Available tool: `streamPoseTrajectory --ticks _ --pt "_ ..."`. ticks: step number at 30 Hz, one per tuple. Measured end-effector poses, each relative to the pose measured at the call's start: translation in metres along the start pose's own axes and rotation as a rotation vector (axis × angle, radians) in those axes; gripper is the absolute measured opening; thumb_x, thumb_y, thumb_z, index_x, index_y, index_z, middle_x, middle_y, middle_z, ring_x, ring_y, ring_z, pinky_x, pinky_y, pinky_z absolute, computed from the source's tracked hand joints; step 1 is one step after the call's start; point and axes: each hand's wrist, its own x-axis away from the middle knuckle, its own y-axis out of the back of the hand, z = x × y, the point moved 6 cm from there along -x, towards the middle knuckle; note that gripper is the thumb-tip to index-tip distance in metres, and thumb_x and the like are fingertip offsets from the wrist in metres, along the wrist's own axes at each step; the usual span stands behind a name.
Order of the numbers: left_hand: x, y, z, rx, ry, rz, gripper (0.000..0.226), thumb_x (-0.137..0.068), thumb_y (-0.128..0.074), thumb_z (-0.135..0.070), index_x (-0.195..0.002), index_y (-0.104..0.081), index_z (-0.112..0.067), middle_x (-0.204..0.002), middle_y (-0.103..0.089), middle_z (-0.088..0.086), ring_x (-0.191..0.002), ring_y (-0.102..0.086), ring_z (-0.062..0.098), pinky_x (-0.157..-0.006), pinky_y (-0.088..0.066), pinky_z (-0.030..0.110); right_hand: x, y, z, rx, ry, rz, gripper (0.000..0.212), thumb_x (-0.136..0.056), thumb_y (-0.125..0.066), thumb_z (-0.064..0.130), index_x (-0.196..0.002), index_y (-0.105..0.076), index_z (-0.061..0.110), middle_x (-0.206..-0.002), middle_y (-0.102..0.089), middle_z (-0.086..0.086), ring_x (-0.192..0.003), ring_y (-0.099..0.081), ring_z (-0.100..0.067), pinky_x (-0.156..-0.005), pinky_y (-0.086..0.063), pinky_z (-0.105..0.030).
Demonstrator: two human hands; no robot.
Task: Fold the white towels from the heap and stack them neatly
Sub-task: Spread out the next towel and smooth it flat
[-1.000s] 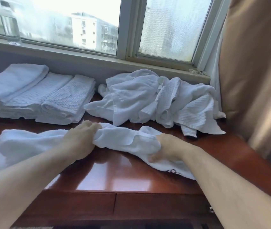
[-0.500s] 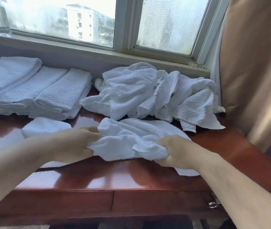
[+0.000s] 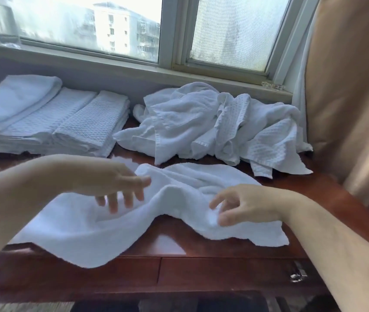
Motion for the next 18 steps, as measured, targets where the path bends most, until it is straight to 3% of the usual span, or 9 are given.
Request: streamPoseTrajectory --ticks 2,4,5,7,9,11,13,15,18 --pt "-0.023 0.014 -0.010 -0.003 -0.094 -0.366 0.033 -0.094 -0.048 -0.059 -0.092 -0.069 -0.033 -0.090 -0.071 -0.010 -0.079 -0.069 0.010 -0.062 -0.049 0.020 -0.011 0.015 -0.006 -0.169 0.024 -0.208 0.050 -0.073 -0.058 0.086 -0.100 -0.071 0.045 -0.099 -0.074 0.018 -0.092 -0.068 0.003 -0.085 -0.050 -0.024" --pt "-0.043 0.011 -0.018 -0.182 -0.126 -0.608 0.009 -0.097 -0.056 -0.037 -0.102 -0.063 -0.037 -0.106 -0.062 -0.014 -0.101 -0.060 0.012 -0.077 -0.045 0.026 -0.023 0.040 -0.027 -0.126 -0.095 -0.563 0.029 -0.091 -0.062 0.058 -0.099 -0.071 0.032 -0.104 -0.072 0.008 -0.098 -0.066 -0.012 -0.083 -0.051 -0.029" --pt "-0.053 0.005 -0.021 -0.269 -0.130 -0.625 0.022 -0.095 -0.060 -0.035 -0.117 -0.060 -0.039 -0.117 -0.057 -0.013 -0.113 -0.053 0.014 -0.086 -0.042 0.029 -0.026 0.047 -0.037 -0.017 -0.217 -0.669 0.024 -0.094 -0.063 0.045 -0.110 -0.068 0.028 -0.117 -0.067 0.001 -0.107 -0.062 -0.018 -0.088 -0.050 -0.033" --pt "-0.073 -0.013 -0.020 -0.436 -0.081 -0.469 0.054 -0.091 -0.062 -0.038 -0.142 -0.043 -0.039 -0.138 -0.044 -0.009 -0.127 -0.038 0.018 -0.097 -0.038 0.032 -0.031 0.046 -0.059 0.095 -0.446 -0.621 0.051 -0.092 -0.065 0.043 -0.136 -0.053 0.021 -0.139 -0.052 -0.009 -0.121 -0.054 -0.027 -0.097 -0.048 -0.037" --pt "-0.078 -0.028 -0.023 -0.568 -0.057 -0.326 0.057 -0.092 -0.054 -0.037 -0.146 -0.037 -0.040 -0.141 -0.042 -0.007 -0.126 -0.037 0.019 -0.102 -0.040 0.035 -0.033 0.038 -0.073 0.098 -0.542 -0.449 0.075 -0.084 -0.068 0.052 -0.144 -0.044 0.016 -0.143 -0.047 -0.010 -0.121 -0.054 -0.028 -0.097 -0.049 -0.037" --pt "-0.075 -0.037 -0.030 -0.726 -0.035 -0.293 0.046 -0.087 -0.053 -0.050 -0.132 -0.052 -0.043 -0.121 -0.051 -0.007 -0.111 -0.050 0.018 -0.090 -0.047 0.037 -0.033 0.032 -0.076 0.061 -0.486 -0.390 0.072 -0.077 -0.072 0.049 -0.139 -0.049 0.022 -0.135 -0.054 -0.003 -0.112 -0.058 -0.021 -0.091 -0.051 -0.034" --pt "-0.072 -0.041 -0.043 -0.825 -0.003 -0.255 0.052 -0.070 -0.057 -0.071 -0.109 -0.065 -0.038 -0.098 -0.056 -0.010 -0.089 -0.059 0.016 -0.074 -0.049 0.035 -0.035 0.029 -0.069 0.065 -0.377 -0.370 0.063 -0.072 -0.076 0.048 -0.129 -0.056 0.028 -0.118 -0.059 0.005 -0.102 -0.059 -0.014 -0.086 -0.053 -0.031" --pt "-0.080 -0.040 -0.064 -0.682 -0.101 -0.295 0.054 -0.067 -0.059 -0.076 -0.102 -0.066 -0.035 -0.096 -0.062 -0.012 -0.089 -0.061 0.015 -0.071 -0.051 0.033 -0.038 0.033 -0.065 0.089 -0.347 -0.396 0.064 -0.074 -0.076 0.056 -0.128 -0.056 0.028 -0.117 -0.058 0.006 -0.104 -0.058 -0.013 -0.085 -0.050 -0.029" --pt "-0.098 -0.033 -0.085 -0.479 -0.280 -0.456 0.031 -0.091 -0.058 -0.055 -0.117 -0.058 -0.038 -0.120 -0.055 -0.015 -0.117 -0.050 0.013 -0.089 -0.047 0.033 -0.034 0.052 -0.078 0.112 -0.472 -0.529 0.065 -0.084 -0.066 0.062 -0.127 -0.060 0.013 -0.123 -0.062 -0.005 -0.112 -0.059 -0.021 -0.087 -0.047 -0.029"
